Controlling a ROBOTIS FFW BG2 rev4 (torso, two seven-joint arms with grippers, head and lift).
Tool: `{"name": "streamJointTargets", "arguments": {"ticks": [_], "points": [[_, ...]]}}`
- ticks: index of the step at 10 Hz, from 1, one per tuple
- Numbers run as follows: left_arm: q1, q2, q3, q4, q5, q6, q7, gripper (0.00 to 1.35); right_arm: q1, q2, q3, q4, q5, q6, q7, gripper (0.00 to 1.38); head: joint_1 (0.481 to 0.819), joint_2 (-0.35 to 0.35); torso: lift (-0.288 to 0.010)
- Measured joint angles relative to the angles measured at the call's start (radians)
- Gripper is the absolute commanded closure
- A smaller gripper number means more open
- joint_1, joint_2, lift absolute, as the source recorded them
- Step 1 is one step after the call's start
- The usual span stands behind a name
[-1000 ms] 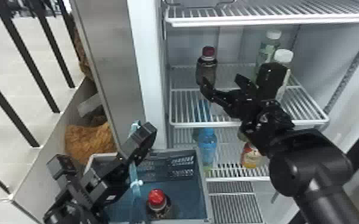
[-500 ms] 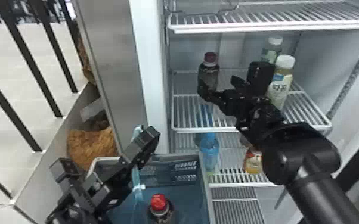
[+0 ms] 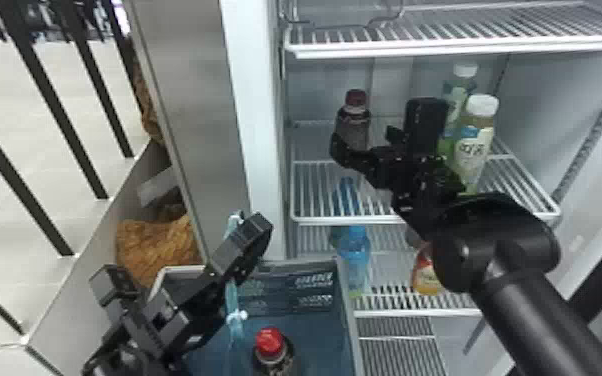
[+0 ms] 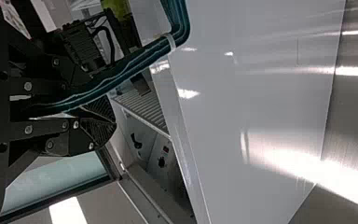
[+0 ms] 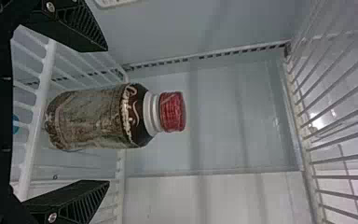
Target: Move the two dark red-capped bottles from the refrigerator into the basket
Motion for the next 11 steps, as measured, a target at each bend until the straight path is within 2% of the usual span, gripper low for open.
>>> {"name": "streamJointTargets", "arguments": {"ticks": [2, 3, 4, 5, 6, 8, 11], "points": [[-0.002, 0.001, -0.001, 0.001, 0.0, 0.0, 0.0, 1.19, -0.034, 0.002, 0.016, 0.041, 0.004, 0.0, -0.008, 0.2, 0.612, 0.044, -0.034], [-0.003, 0.002, -0.001, 0.001, 0.0, 0.0, 0.0, 1.19, -0.051, 0.004, 0.024, 0.062, 0.004, 0.0, -0.01, 0.43, 0.61, 0.045, -0.034], [-0.004, 0.003, -0.001, 0.001, 0.0, 0.0, 0.0, 1.19, -0.067, 0.005, 0.033, 0.081, 0.002, 0.002, -0.011, 0.88, 0.609, 0.046, -0.034], [-0.005, 0.003, -0.001, 0.001, 0.0, 0.0, 0.0, 1.19, -0.076, 0.006, 0.041, 0.094, -0.009, 0.008, -0.017, 1.14, 0.609, 0.049, -0.034], [-0.005, 0.003, -0.001, 0.001, 0.0, -0.001, 0.0, 1.19, -0.084, 0.006, 0.056, 0.105, -0.022, 0.015, -0.021, 1.24, 0.612, 0.053, -0.034], [-0.005, 0.005, -0.001, 0.001, 0.0, -0.001, 0.001, 1.19, -0.09, 0.006, 0.083, 0.109, -0.018, 0.019, -0.029, 1.24, 0.615, 0.063, -0.034], [-0.002, 0.005, -0.002, 0.001, 0.002, -0.003, 0.0, 1.19, -0.065, 0.001, 0.07, 0.071, -0.009, 0.018, -0.029, 1.24, 0.615, 0.061, -0.034]]}}
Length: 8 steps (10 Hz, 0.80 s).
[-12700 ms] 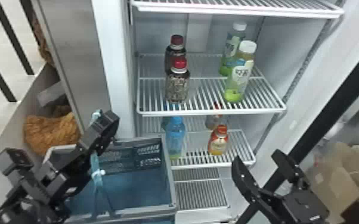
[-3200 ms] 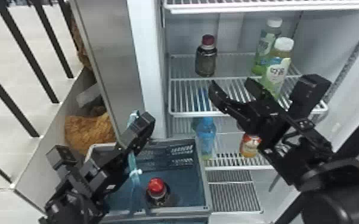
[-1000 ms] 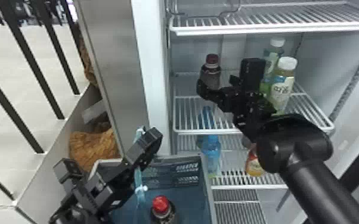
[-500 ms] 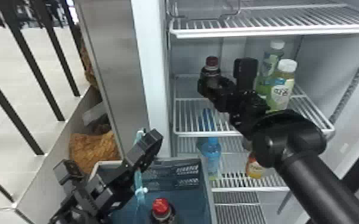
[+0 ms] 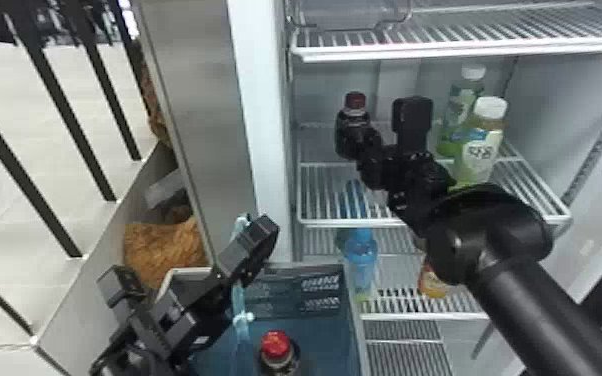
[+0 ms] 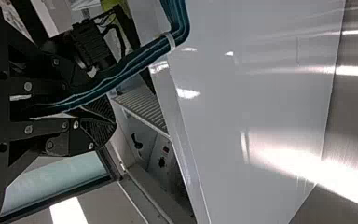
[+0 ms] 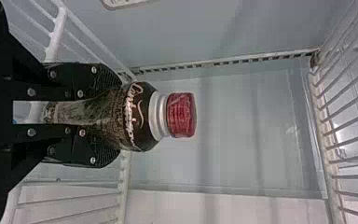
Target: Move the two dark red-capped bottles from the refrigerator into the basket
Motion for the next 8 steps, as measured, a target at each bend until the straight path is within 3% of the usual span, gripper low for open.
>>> {"name": "streamJointTargets", "arguments": {"ticks": [8], "points": [[0.006, 0.0, -0.007, 0.0, 0.006, -0.008, 0.0, 1.19, 0.284, -0.059, -0.075, -0.445, -0.043, 0.127, 0.022, 1.24, 0.648, 0.069, -0.034]]}}
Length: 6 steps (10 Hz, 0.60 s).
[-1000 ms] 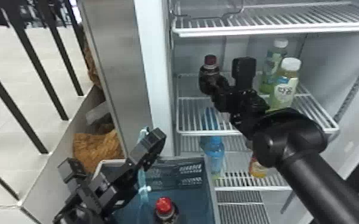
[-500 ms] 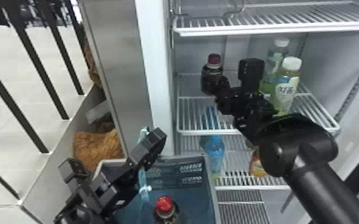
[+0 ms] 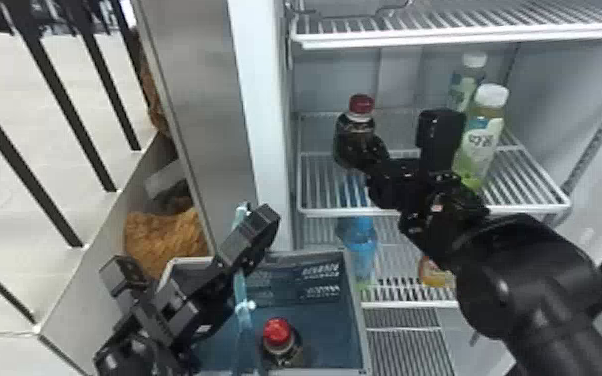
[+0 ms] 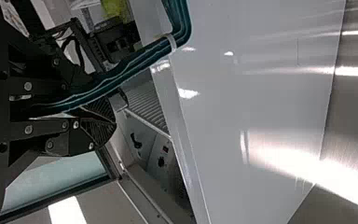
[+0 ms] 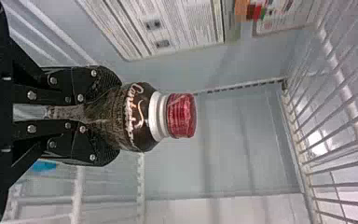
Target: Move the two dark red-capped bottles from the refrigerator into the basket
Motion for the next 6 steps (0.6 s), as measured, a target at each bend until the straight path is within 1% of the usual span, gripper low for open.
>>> {"name": "streamJointTargets", "arguments": {"ticks": [3, 5, 6], "points": [[0.004, -0.001, -0.002, 0.0, 0.002, -0.003, 0.0, 1.19, 0.142, -0.033, -0.036, -0.223, -0.044, 0.059, 0.021, 1.24, 0.662, 0.074, -0.034], [0.006, -0.001, -0.002, 0.0, 0.006, -0.006, 0.0, 1.19, 0.223, -0.058, -0.038, -0.335, -0.085, 0.097, 0.042, 1.24, 0.683, 0.095, -0.034], [0.007, -0.001, -0.003, 0.0, 0.008, -0.007, 0.0, 1.19, 0.262, -0.069, -0.038, -0.388, -0.102, 0.119, 0.052, 1.24, 0.688, 0.101, -0.034]]}}
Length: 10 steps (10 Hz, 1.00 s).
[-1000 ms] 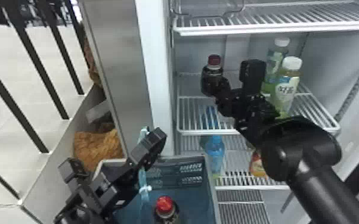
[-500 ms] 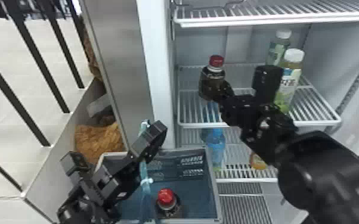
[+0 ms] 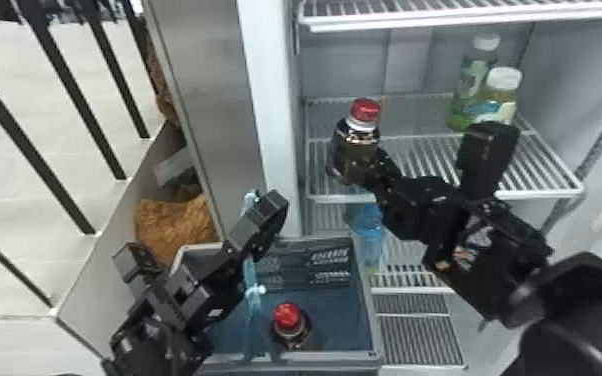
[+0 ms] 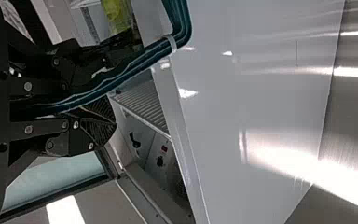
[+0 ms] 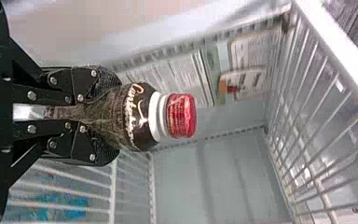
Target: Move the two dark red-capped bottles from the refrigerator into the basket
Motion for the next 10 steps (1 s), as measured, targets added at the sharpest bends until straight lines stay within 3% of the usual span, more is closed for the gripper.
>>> {"name": "streamJointTargets", "arguments": {"ticks": [4, 9, 10], "points": [[0.002, 0.0, -0.002, 0.0, 0.004, -0.004, 0.0, 1.19, 0.157, -0.031, -0.012, -0.192, -0.08, 0.096, 0.036, 1.24, 0.695, 0.146, -0.034], [0.003, 0.0, -0.004, 0.0, 0.008, -0.009, 0.0, 1.19, 0.263, -0.038, -0.018, -0.287, -0.112, 0.239, 0.074, 1.22, 0.695, 0.184, -0.034], [0.004, 0.0, -0.003, 0.0, 0.009, -0.01, 0.0, 1.19, 0.282, -0.04, -0.017, -0.295, -0.11, 0.256, 0.074, 1.05, 0.695, 0.19, -0.034]]}}
